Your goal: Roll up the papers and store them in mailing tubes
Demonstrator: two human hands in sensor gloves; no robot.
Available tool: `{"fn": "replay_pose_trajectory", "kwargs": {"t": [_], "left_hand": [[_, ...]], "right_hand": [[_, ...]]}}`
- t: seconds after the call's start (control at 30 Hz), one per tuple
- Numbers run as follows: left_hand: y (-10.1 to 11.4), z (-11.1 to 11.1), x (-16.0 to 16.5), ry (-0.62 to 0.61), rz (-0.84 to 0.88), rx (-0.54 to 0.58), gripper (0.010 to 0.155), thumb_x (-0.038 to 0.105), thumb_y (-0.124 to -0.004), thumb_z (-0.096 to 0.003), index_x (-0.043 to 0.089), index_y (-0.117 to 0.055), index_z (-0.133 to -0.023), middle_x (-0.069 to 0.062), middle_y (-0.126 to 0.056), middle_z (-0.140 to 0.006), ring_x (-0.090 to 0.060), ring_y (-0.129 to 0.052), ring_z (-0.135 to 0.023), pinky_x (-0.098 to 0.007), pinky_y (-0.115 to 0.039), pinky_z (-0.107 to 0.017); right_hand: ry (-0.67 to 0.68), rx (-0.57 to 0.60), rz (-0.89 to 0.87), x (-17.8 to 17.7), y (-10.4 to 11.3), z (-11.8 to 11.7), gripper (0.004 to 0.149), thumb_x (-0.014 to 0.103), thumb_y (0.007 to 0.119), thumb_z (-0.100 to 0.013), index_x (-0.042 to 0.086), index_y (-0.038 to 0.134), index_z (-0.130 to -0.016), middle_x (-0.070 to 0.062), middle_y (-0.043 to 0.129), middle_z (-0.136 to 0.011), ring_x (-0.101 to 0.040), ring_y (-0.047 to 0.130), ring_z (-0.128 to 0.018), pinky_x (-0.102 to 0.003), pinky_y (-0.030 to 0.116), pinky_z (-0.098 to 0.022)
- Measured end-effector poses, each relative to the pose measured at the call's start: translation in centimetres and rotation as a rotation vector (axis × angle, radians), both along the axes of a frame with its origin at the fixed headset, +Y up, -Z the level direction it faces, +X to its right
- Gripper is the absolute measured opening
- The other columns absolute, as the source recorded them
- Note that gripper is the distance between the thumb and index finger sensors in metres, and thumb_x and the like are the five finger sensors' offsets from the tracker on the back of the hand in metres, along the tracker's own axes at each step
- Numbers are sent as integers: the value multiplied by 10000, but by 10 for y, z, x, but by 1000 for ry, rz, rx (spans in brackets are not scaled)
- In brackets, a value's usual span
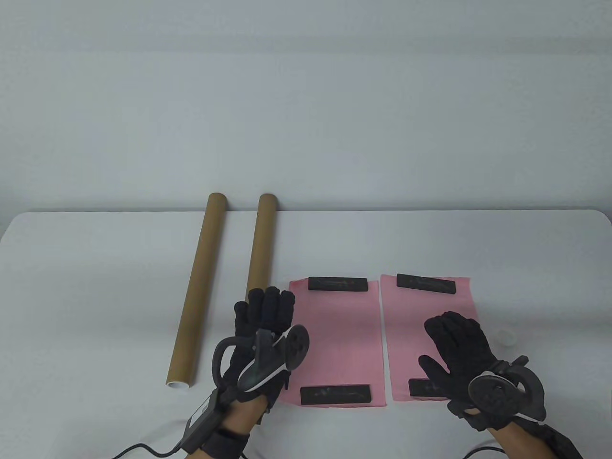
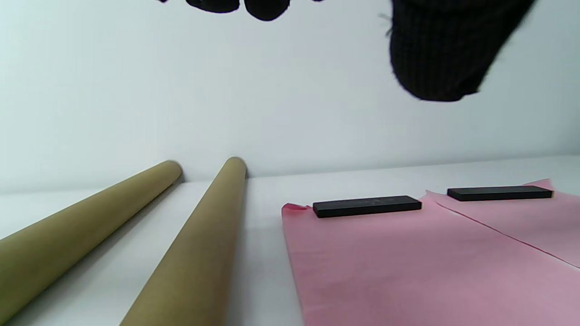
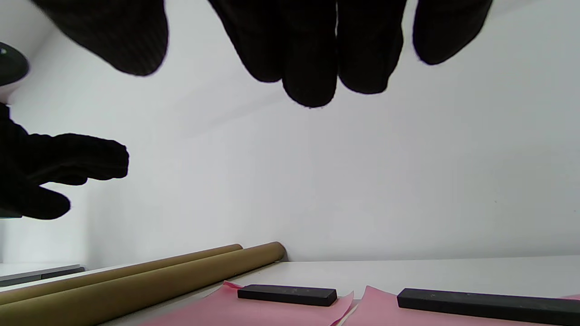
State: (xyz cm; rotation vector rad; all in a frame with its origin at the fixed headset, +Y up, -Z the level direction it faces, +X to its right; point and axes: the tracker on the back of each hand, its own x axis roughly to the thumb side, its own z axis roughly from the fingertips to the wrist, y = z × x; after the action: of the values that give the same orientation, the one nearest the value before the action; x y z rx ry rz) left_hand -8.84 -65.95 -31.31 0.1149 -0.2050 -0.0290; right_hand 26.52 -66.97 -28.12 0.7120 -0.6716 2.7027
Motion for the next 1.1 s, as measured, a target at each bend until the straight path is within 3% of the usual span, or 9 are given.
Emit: {"fn": "replay_pose_trajectory", "kwargs": {"t": [0.2,0.4,0.5,0.7,0.93,1.1], "left_hand": [[-20,10,-11,-83,16,16,987,689,-757,-333,294,-265,-1092,-53,-334,-1191,-393,-377,-1161,-577,-401,-816],[-23,11,-19,-79,31,4,1000,695,-757,-327,294,-256,-1093,-58,-316,-1194,-421,-369,-1156,-597,-425,-816],[-22,13,-22,-84,50,5,998,696,-757,-327,298,-256,-1093,-55,-315,-1195,-417,-372,-1156,-598,-425,-816],[-20,15,-30,-87,65,41,984,694,-765,-324,293,-299,-1093,-49,-363,-1191,-410,-431,-1154,-596,-451,-815],[-20,17,-26,-106,52,66,966,696,-772,-319,287,-355,-1088,-48,-442,-1175,-378,-550,-1134,-564,-527,-811],[-20,19,-24,-125,41,71,954,699,-772,-317,291,-382,-1086,-44,-468,-1170,-356,-590,-1126,-559,-537,-810]], "right_hand": [[16,-19,15,-4,-3,0,745,565,718,-525,62,633,-1069,-206,727,-1049,-540,715,-988,-716,570,-666],[18,-39,31,-7,-6,-3,755,569,719,-524,70,614,-1081,-205,703,-1069,-552,687,-1002,-731,554,-665],[3,-65,53,-11,-7,-5,768,568,723,-526,67,593,-1094,-220,662,-1093,-584,642,-1012,-804,542,-612],[-36,-190,193,-37,-4,-18,803,589,721,-525,108,518,-1135,-203,537,-1170,-602,513,-1071,-815,476,-649],[-11,-312,338,-68,-20,-57,795,586,735,-515,141,517,-1138,-171,524,-1186,-568,495,-1102,-787,464,-696],[-51,-479,438,-91,-40,-90,823,608,735,-494,158,499,-1141,-163,512,-1191,-586,464,-1096,-795,429,-690]]}}
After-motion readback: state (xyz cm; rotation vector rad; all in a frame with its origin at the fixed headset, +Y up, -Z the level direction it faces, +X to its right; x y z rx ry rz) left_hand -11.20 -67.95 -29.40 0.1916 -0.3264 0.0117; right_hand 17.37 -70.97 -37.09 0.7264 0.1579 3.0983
